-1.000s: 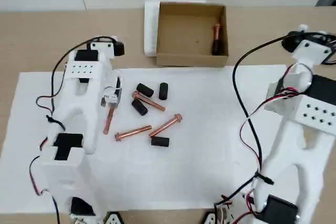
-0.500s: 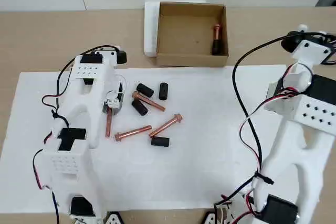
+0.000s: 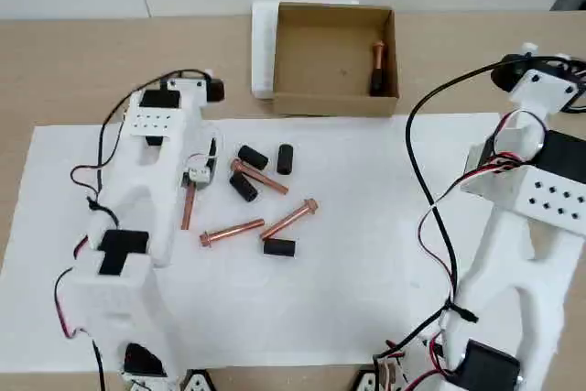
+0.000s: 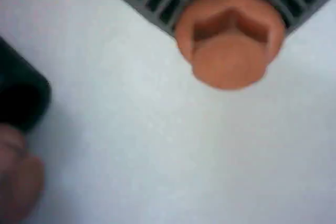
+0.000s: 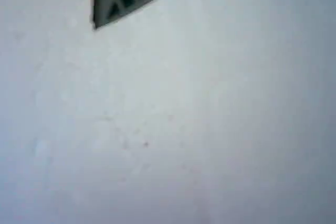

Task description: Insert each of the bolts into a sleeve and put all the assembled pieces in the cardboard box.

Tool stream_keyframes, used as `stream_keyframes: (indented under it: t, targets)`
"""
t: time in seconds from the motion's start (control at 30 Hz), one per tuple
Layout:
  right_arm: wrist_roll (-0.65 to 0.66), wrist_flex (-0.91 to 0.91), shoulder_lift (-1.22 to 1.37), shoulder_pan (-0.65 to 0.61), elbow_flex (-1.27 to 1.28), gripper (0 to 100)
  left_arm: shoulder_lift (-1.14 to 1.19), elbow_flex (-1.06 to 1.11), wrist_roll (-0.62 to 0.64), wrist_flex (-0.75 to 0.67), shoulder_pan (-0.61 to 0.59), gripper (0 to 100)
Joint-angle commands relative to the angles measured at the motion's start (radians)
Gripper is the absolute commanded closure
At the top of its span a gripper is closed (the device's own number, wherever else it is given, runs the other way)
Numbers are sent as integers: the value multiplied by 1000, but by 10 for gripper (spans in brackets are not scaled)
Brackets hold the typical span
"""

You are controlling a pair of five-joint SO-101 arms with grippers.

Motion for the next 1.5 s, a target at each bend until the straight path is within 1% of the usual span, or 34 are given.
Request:
stream_keyframes:
  t: [0.0, 0.07, 0.17, 0.23, 0.43, 0.67, 0.83, 1.03, 1.13, 1.27, 1.47]
  targets:
    - [8, -15, -36, -10, -2, 787, -212, -7, -6, 35, 15, 994]
    - [37, -2, -36, -54, -2, 787, -287, -7, -8, 52, 6, 994]
    - [175, 68, -36, -148, -2, 786, -381, -7, -8, 78, -18, 994]
    - [229, 96, -36, -220, 0, 786, -430, -5, -8, 81, -43, 994]
    - [241, 97, -30, -394, 0, 787, -534, -4, -8, 138, -166, 994]
    - [241, 93, -28, -601, 84, 789, -640, -4, -9, 229, -390, 994]
    - [241, 38, -28, -704, 196, 790, -792, 1, -8, 230, -572, 993]
    - [244, -13, -27, -849, 241, 790, -993, 21, -5, 230, -786, 994]
    - [299, -51, -27, -921, 264, 790, -1085, 105, -5, 230, -865, 994]
    - [339, -111, -27, -995, 293, 790, -1188, 237, -8, 229, -927, 994]
    - [362, -213, -25, -1052, 344, 790, -1306, 341, -8, 229, -934, 994]
